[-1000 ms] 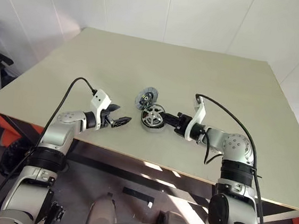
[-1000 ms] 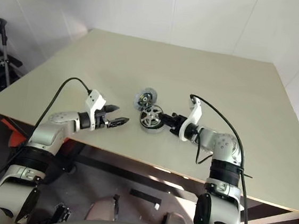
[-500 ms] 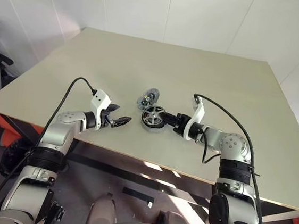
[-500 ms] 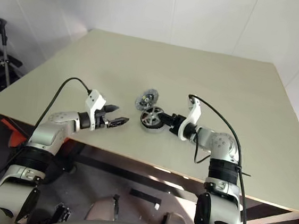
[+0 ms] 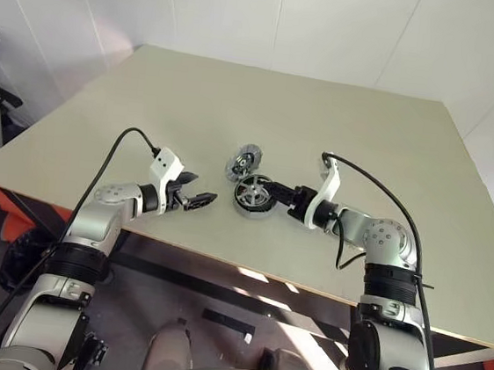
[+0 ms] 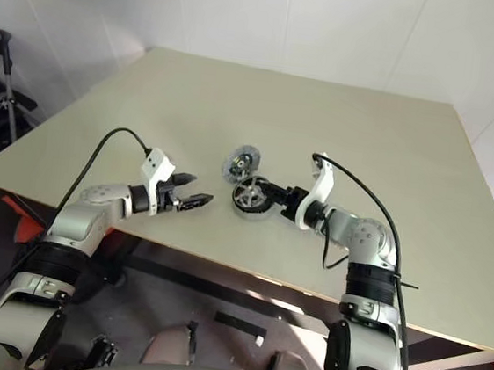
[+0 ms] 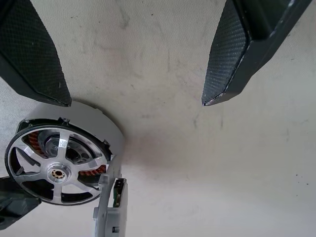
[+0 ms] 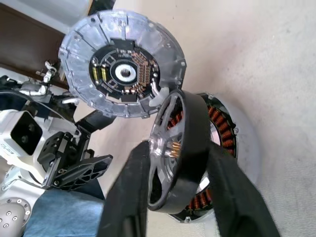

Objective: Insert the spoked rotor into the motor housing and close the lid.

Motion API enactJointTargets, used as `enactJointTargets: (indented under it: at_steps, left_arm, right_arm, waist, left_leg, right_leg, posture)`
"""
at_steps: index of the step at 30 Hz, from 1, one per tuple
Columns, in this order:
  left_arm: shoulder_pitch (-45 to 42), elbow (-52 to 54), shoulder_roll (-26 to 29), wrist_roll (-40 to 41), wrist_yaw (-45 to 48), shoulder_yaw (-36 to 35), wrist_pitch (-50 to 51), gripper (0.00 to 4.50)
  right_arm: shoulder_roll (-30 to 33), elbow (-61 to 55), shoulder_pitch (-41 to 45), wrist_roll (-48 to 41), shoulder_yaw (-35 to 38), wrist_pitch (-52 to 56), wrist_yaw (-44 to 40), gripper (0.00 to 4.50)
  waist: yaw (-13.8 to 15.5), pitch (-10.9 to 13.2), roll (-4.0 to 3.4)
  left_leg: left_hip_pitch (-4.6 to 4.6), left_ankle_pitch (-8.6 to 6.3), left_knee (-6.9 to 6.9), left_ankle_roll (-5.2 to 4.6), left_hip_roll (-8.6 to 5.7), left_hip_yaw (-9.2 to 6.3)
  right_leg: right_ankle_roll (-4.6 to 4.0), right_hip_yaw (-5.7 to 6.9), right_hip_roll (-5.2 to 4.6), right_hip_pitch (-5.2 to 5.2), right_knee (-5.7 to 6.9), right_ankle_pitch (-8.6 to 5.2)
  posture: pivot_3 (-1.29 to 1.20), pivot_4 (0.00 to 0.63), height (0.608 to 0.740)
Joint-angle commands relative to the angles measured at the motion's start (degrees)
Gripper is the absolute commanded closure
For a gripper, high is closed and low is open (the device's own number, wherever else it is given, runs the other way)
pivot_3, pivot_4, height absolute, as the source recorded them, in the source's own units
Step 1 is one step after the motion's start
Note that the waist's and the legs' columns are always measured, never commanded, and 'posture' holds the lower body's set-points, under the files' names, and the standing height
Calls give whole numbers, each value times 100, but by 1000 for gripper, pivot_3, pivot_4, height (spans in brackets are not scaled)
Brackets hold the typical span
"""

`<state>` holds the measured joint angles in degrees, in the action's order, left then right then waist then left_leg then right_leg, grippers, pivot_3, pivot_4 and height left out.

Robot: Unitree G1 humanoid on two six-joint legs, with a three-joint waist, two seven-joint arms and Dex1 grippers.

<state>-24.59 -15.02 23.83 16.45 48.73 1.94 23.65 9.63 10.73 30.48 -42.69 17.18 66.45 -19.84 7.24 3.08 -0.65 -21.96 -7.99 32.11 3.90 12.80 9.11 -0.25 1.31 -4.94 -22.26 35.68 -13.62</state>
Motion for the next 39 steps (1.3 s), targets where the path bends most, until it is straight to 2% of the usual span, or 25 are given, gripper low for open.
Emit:
enactJointTargets:
  at_steps: [1,2,12,21,24,32,39]
  left_arm:
    - [-130,107,53,-7,13,-53,-98,0]
    - [-130,109,53,-7,14,-53,-97,0]
    - [-119,134,59,-4,40,-42,-95,0]
    - [-175,138,49,28,116,-17,-30,0]
    - [-199,113,46,19,137,-14,-26,0]
    - [-217,145,27,60,187,4,85,0]
    - [-201,215,26,82,167,2,176,0]
  right_arm:
    - [63,-252,54,139,-149,-277,-15,1364]
    - [75,-277,38,172,-202,-333,-30,1070]
    - [287,-443,-114,611,-515,-1149,-219,1070]
    - [226,-1111,-132,473,-567,-1097,-200,1070]
    - [158,-1219,-151,428,-612,-1023,-194,1702]
    - [18,-1019,-223,669,-1007,-1169,-337,4426]
    - [-57,-653,-227,1023,-1416,-1464,-465,4471]
  waist:
    - [0,0,0]
    - [-1,0,0]
    - [3,0,0]
    - [-6,0,0]
    - [-6,0,0]
    - [-7,0,0]
    - [-10,0,0]
  left_leg:
    - [0,0,0,0,0,0]
    - [1,0,0,0,0,0]
    - [-3,0,1,0,-1,0]
    - [-2,-1,0,-1,0,0]
    - [-2,-1,0,-2,0,0]
    - [-2,-1,0,-2,0,0]
    - [-2,-1,1,-2,0,0]
  right_leg:
    - [0,0,0,0,0,0]
    - [0,0,0,0,0,0]
    - [0,0,-1,0,-1,0]
    - [0,-1,0,-2,-1,0]
    - [0,-1,0,-1,-1,0]
    - [0,-1,0,-2,-1,0]
    - [0,0,0,-1,-1,0]
  posture:
    - [0,0,740]
    - [0,0,740]
    - [0,0,740]
    - [0,0,740]
    - [0,0,740]
    - [0,0,740]
    - [0,0,740]
